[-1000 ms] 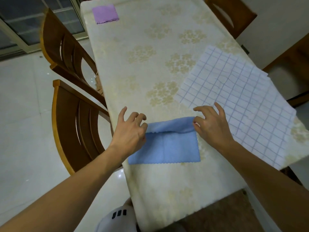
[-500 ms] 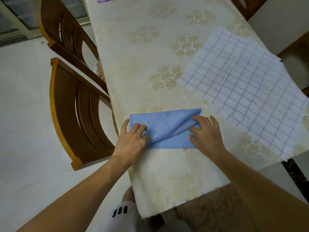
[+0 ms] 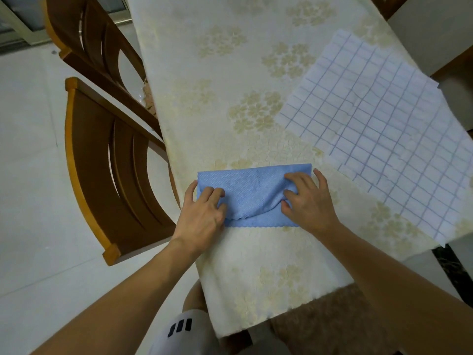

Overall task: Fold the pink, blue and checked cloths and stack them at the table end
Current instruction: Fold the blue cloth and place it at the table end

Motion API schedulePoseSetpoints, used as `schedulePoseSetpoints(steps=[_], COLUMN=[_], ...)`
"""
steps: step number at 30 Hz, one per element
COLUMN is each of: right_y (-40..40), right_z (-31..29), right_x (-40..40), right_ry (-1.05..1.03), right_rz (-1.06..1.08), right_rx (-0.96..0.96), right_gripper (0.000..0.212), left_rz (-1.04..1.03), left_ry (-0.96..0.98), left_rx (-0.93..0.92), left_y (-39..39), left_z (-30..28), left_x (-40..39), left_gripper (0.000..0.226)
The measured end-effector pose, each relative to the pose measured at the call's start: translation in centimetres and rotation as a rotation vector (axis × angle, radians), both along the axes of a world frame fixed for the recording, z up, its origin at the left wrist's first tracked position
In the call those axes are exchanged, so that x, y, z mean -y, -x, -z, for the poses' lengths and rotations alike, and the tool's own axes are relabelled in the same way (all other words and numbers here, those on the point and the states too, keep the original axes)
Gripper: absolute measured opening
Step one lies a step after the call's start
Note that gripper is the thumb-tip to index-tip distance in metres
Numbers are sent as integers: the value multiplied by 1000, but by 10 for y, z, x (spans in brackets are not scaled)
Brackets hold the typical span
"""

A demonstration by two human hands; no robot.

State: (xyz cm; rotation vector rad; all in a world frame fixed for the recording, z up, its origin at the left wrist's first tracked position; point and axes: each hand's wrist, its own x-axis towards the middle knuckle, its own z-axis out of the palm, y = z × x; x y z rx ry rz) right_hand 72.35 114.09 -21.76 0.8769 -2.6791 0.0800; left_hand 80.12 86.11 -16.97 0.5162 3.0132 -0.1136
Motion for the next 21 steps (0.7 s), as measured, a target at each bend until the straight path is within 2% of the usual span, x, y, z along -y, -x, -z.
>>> schedulePoseSetpoints(steps=[4, 10, 16, 21], right_y=[3, -4, -27, -41], right_z=[2, -2, -22, -22], right_x=[5, -5, -20, -25], right_ry=[-14, -48, 0, -1], right_rz=[-4, 46, -24, -42], right_rx=[-90, -66, -82, 49], right_gripper=[18, 19, 13, 11], left_rz=[-2, 20, 53, 64], left_ry=[-6, 23, 16, 31], left_rx=[13, 29, 4, 22], left_y=[2, -4, -11, -15], left_z=[1, -2, -8, -6], left_x=[1, 5, 6, 3], left_gripper=[16, 18, 14, 14])
